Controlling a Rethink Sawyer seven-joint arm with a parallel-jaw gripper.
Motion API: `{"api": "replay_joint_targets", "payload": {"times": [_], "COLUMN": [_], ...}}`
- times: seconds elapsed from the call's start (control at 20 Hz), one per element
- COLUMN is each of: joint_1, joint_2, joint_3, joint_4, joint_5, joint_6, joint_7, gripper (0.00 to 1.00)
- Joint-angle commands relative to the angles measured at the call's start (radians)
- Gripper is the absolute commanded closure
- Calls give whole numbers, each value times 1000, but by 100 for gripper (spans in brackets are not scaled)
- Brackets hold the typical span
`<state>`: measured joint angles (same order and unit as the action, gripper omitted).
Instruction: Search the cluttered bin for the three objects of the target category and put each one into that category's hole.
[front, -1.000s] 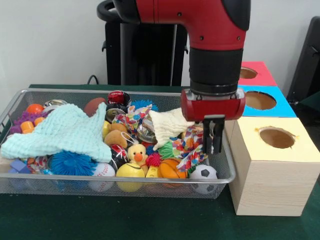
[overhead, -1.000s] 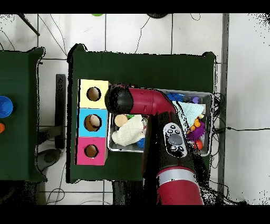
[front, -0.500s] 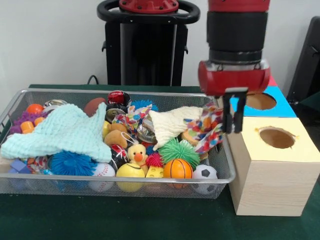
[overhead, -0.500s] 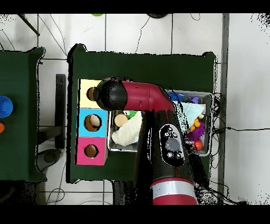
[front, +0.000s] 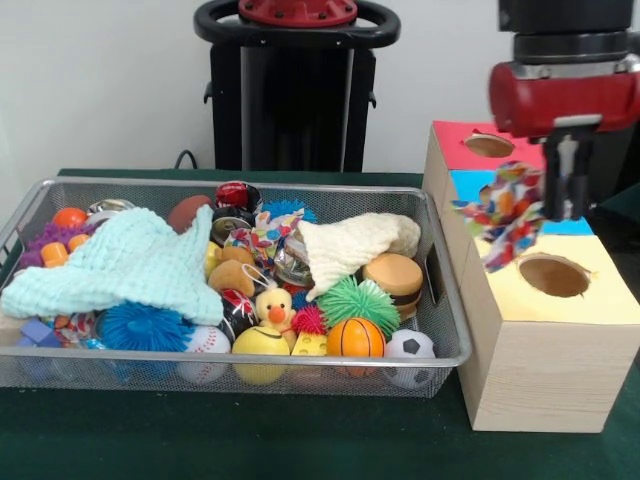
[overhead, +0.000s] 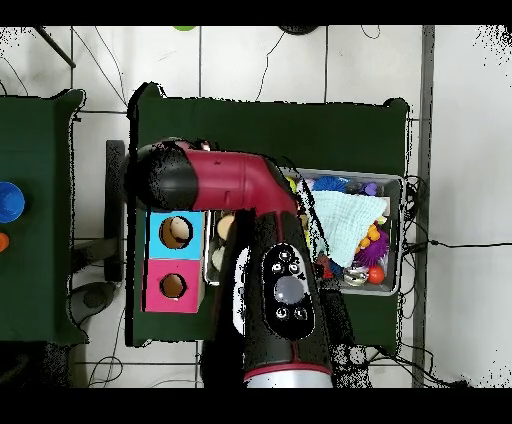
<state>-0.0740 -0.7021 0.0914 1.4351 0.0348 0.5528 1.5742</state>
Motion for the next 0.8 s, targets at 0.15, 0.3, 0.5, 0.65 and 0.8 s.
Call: {"api": "replay_joint_targets", "payload": {"times": [0.15, 0.3, 0.5, 0.65, 0.8], "joint_1": [75, 84, 76, 72, 81], "joint_2": [67, 98, 124, 135, 143], "joint_3": [-25, -29, -17, -13, -24], "joint_4": [89, 92, 119, 139, 144], "joint_5": [72, 90, 122, 135, 143], "joint_6": [-86, -125, -146, -166, -177], "joint_7": [322, 325, 316, 313, 318], "gripper": [100, 100, 100, 100, 100]}}
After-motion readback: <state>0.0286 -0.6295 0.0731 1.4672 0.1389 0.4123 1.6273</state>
